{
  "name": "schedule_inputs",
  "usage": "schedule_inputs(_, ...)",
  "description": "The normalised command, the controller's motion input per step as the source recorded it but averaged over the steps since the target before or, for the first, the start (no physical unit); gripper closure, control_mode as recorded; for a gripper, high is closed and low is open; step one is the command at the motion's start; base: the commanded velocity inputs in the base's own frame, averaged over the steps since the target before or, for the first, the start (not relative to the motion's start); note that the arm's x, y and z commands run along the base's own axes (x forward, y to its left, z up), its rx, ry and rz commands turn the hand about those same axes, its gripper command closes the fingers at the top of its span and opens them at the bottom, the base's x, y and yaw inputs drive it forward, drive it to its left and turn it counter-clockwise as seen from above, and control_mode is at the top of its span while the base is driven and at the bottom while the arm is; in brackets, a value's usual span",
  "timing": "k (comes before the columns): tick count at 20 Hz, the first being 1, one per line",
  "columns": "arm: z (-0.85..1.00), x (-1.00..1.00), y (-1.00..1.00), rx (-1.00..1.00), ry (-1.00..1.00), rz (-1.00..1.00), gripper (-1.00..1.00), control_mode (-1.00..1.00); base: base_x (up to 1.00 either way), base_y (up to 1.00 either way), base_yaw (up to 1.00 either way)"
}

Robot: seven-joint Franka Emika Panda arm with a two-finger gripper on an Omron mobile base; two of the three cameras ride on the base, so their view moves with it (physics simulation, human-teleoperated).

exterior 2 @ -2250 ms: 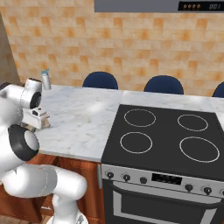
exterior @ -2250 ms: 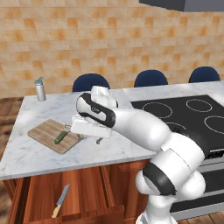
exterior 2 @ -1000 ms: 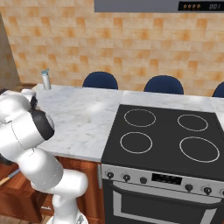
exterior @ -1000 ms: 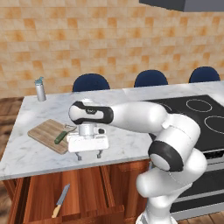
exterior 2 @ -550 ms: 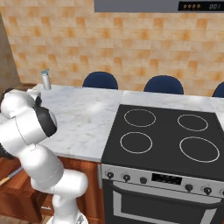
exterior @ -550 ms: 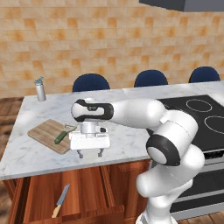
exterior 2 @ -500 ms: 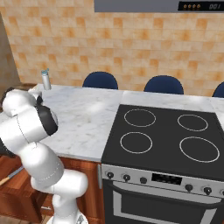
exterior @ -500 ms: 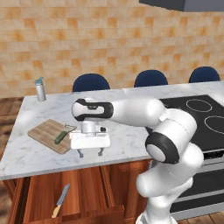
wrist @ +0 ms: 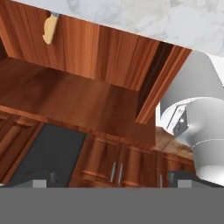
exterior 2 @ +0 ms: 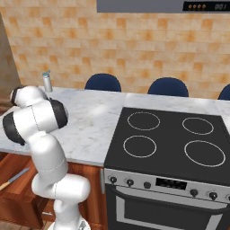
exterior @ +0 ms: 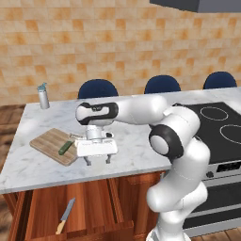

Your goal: Open the drawer on the left and place the cutting tools on the cutting board.

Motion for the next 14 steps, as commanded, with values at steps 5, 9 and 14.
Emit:
schedule_inputs(5,-0.27,-0.05,0.0,0.0,0.11,0.12,-1.0,-1.0,0.0,0.0,0.0)
schedule_inputs(9,-0.29,-0.01,0.0,0.0,0.11,0.11,-1.0,-1.0,0.0,0.0,0.0)
schedule_inputs(14,-0.26,-0.1,0.06,0.01,0.02,0.03,-1.0,-1.0,0.0,0.0,0.0)
